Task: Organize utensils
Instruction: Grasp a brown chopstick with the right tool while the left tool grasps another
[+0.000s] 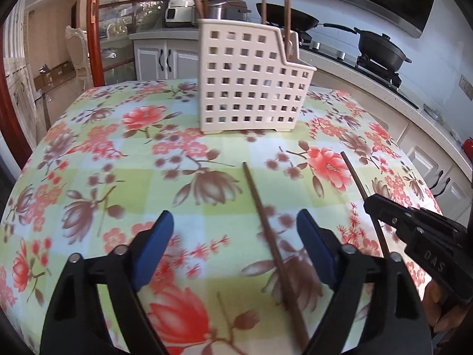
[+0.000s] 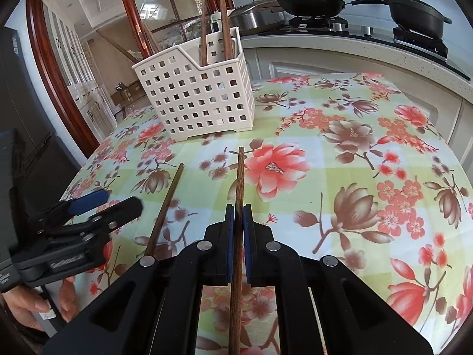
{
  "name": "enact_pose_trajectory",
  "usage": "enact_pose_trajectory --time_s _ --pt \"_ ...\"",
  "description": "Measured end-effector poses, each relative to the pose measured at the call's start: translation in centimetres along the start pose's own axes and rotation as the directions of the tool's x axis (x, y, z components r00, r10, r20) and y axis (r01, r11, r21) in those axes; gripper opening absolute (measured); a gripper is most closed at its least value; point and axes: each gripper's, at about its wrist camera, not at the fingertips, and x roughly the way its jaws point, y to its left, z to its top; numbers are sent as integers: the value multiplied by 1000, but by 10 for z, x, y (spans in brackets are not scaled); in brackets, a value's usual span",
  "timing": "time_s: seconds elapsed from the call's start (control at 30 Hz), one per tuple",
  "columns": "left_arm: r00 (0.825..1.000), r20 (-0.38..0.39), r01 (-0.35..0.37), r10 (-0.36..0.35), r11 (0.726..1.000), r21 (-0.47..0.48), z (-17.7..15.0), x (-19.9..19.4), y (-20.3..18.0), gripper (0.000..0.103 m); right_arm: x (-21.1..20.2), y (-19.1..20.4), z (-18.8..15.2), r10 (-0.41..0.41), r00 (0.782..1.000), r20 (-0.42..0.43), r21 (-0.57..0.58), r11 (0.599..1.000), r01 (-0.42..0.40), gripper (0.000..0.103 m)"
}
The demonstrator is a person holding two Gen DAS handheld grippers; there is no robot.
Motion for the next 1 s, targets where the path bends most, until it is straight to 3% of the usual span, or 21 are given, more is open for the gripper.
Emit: enact_pose_trajectory --time_s 0.1,0.27,0.37,0.47,0.7,1.0 --pt "1000 -23 -7 7 1000 10 4 13 -9 66 -3 -4 -1 9 1000 6 1 1000 -9 7" --pt "996 -78 -38 41 998 50 3 35 -24 41 -9 -13 -1 24 1000 15 19 1000 -25 7" --pt "993 -72 -88 94 993 84 1 41 -32 34 -10 -19 -1 30 999 17 32 999 -30 7" --pt "992 -68 -98 104 991 93 2 42 -35 9 -11 -22 -2 32 999 17 42 999 -33 7" --pt "994 -64 -79 85 994 82 3 40 -32 6 -10 -22 -2 29 999 21 45 999 -30 7" --pt "998 27 -63 62 996 68 0 11 -31 6 -12 -9 -1 4 999 45 14 1000 -4 7"
